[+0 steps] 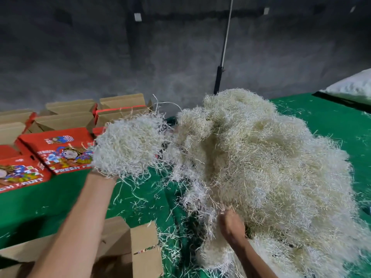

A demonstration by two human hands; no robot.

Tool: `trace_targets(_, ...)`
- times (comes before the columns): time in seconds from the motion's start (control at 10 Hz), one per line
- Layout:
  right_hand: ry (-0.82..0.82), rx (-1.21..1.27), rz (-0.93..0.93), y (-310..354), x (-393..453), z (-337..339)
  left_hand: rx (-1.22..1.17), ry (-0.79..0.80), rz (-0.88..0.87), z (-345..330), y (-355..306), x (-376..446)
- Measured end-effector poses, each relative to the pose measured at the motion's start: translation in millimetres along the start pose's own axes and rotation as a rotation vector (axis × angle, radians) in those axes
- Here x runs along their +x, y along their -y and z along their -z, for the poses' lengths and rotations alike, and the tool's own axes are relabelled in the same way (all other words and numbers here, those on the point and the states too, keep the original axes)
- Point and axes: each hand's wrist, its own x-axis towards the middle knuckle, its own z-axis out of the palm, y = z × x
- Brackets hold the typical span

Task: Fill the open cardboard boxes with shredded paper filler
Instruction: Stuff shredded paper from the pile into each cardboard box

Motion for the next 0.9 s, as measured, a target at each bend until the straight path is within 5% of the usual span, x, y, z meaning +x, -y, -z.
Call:
trace_targets(0.1,-0.039,0.055,0.043,40.2,-2.2,23.6,-0.195,0.033,0.165,10.3,15.0,-6.5)
trace_targets(0.2,-0.099,0.084,0.174,89.9,-7.2,49.7,-0.009,0.001,0.124,21.0,37.2,-12.2)
trace_targets(0.3,-0.042,0.351,0.226,127.8,-20.5,80.4,0.017,0.021,0.117,29.3,35.7,-19.6)
trace_targets(0.4,0.091,0.875,0.17,166.8,-42.9,108.3,0.087,0.259,0.095,29.7,18.3,-42.7)
trace_targets(0.6,0.319,1.258,0.208,252.8,-94.5,97.2,-0.154,0.454,0.103,71.7,16.4,-71.8)
trace_targets(0.8,0.153,1.366,0.125,281.5,-130.2,59.6,0.348,0.03,-0.362,155.3,23.9,-83.8)
trace_targets(0.9,0.113,1.308,-0.001,286.6,-156.2,39.7,0.414,0.015,-0.448,197.4,31.4,-83.2)
